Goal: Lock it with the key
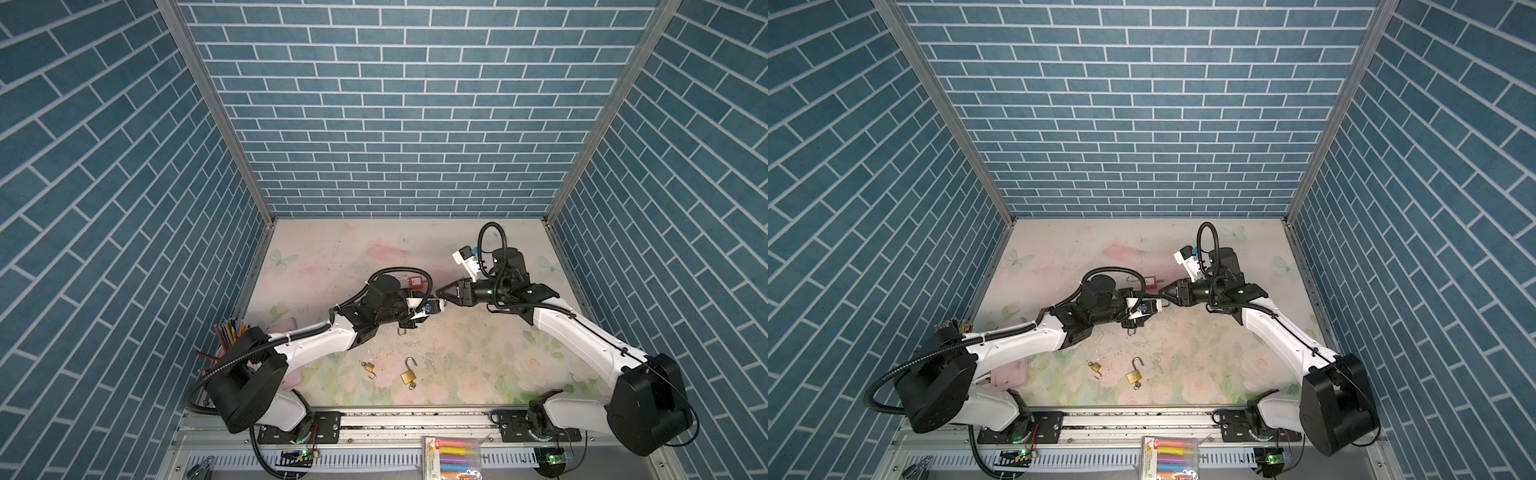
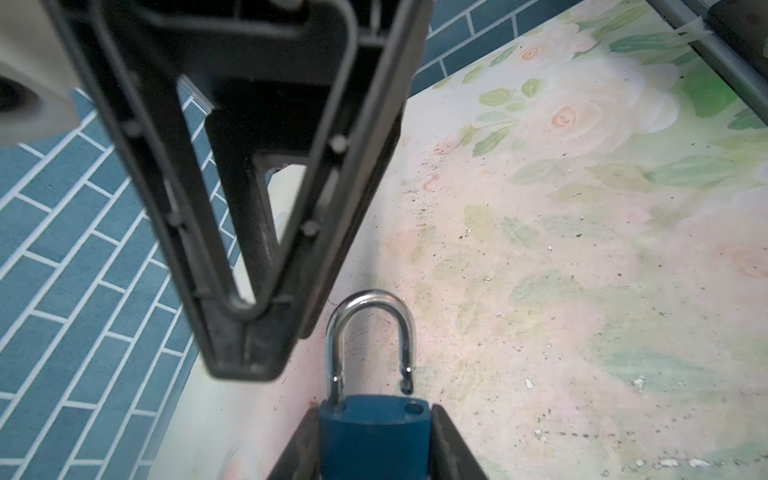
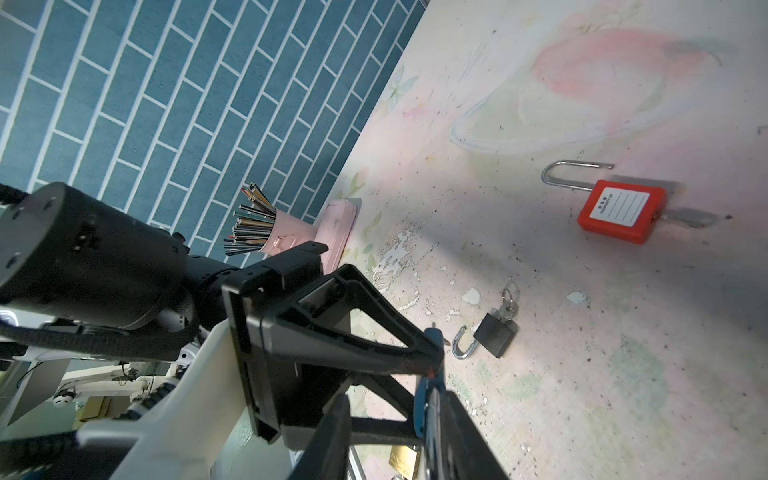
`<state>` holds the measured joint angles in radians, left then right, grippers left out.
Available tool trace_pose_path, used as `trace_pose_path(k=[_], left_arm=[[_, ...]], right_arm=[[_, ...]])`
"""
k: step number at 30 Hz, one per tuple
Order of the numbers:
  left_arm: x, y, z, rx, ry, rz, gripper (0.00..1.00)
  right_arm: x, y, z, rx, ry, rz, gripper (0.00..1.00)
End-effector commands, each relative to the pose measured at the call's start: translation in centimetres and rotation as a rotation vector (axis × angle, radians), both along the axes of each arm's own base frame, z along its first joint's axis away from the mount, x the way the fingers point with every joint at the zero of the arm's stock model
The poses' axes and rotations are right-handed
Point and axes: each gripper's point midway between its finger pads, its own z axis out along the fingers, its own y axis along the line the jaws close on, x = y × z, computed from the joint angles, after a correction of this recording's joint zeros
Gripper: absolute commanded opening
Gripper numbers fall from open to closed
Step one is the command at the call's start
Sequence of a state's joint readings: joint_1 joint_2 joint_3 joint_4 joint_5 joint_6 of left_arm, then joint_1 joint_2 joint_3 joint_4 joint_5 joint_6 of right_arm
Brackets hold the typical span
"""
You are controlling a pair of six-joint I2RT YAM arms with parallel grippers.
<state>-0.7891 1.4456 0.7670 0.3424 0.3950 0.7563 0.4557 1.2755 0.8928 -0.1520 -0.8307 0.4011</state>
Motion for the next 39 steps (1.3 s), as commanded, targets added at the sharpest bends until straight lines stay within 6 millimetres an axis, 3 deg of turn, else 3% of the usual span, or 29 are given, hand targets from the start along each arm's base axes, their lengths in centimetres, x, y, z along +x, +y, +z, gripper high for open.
trace_pose_path(k=[1,10,14,24,34,39], left_arm=[[-0.8,0.0,1.5,-0.021,-0.053,-0.043,0.00],[-0.7,0.2,1.6,0.013,-0.073,-0.043,0.00],[-0.2,0.2,1.9,0.009,-0.088,-0.025,0.00],[0.2,0.1,2.2,-0.002,-0.108,-0.009,0.00],[0.5,0.4,2.0,0.009,-0.137,0.008,0.00],[0.9,0.4,2.4,-0.007,-0.166,0.034,0.00]], right_arm=[[-0.6,-0.6,0.6,-0.023,-0.023,0.007,0.39],[-1.1,-1.2,-0.9,-0.064,0.004,-0.005,0.41],[-1.4,-1.0,-1.3,-0.062,0.027,0.008,0.31],[-2.2,-0.6,-3.1,-0.093,0.073,0.025,0.26],[-1.7,-0.1,-2.8,-0.082,0.082,0.020,0.01],[-1.7,0.1,-2.7,-0.066,0.103,0.021,0.00]])
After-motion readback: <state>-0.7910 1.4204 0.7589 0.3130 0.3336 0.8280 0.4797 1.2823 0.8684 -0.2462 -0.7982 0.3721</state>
